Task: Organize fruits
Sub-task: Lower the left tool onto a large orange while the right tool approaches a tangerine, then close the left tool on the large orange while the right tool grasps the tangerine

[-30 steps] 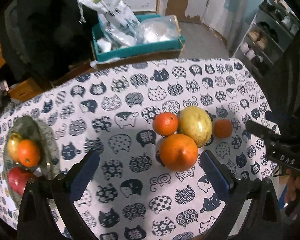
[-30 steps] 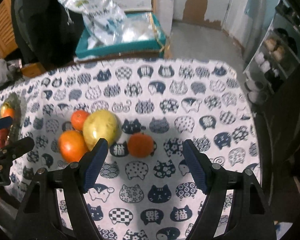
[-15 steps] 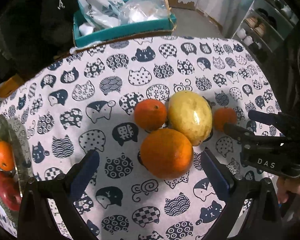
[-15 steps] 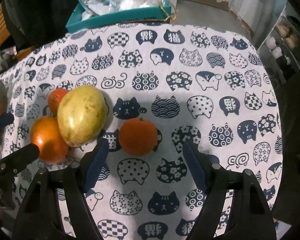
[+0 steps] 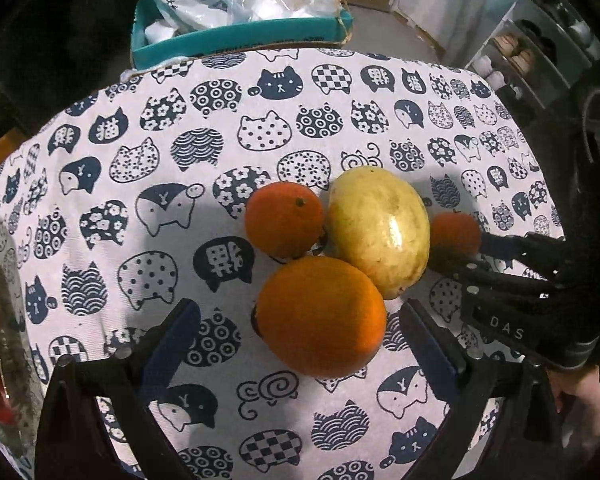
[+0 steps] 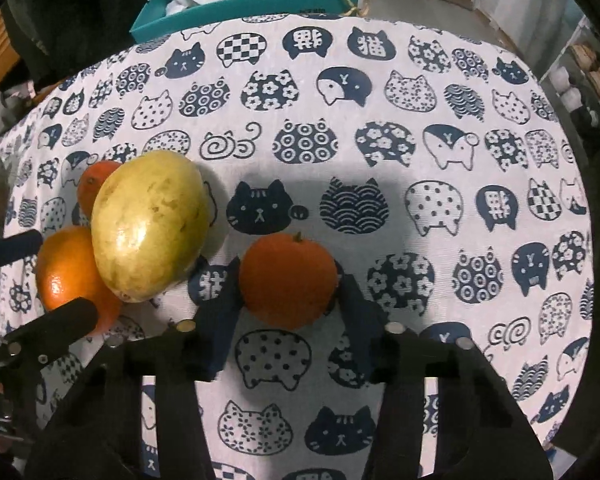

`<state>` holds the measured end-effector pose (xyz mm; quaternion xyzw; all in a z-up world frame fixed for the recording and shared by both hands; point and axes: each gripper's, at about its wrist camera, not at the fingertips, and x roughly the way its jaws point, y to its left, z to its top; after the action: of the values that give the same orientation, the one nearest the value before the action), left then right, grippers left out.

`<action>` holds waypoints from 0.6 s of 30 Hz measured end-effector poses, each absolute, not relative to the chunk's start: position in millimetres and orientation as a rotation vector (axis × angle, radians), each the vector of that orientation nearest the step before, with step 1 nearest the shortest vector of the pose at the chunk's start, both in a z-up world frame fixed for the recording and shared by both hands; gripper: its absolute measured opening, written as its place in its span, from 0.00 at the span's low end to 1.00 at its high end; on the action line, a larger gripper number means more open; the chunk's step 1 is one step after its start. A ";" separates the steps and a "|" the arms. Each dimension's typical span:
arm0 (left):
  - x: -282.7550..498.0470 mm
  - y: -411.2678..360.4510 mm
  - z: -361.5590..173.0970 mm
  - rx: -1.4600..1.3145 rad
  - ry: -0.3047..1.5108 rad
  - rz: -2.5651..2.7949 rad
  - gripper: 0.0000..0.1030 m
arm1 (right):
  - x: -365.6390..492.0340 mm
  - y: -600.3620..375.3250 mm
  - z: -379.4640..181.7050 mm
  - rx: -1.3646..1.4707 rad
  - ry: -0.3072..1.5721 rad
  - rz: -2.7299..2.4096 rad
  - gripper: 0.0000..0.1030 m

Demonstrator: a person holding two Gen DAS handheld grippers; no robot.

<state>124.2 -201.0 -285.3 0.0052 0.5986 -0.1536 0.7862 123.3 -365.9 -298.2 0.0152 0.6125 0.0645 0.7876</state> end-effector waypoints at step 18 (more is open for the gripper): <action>112.3 -200.3 -281.9 0.053 1.263 -0.363 0.64 | 108.9 -374.1 -265.1 0.048 1.224 0.092 0.42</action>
<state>112.3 -200.3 -281.9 0.0248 0.5870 -0.1688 0.7914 108.9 -374.1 -265.1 0.0226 0.5744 0.0430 0.8171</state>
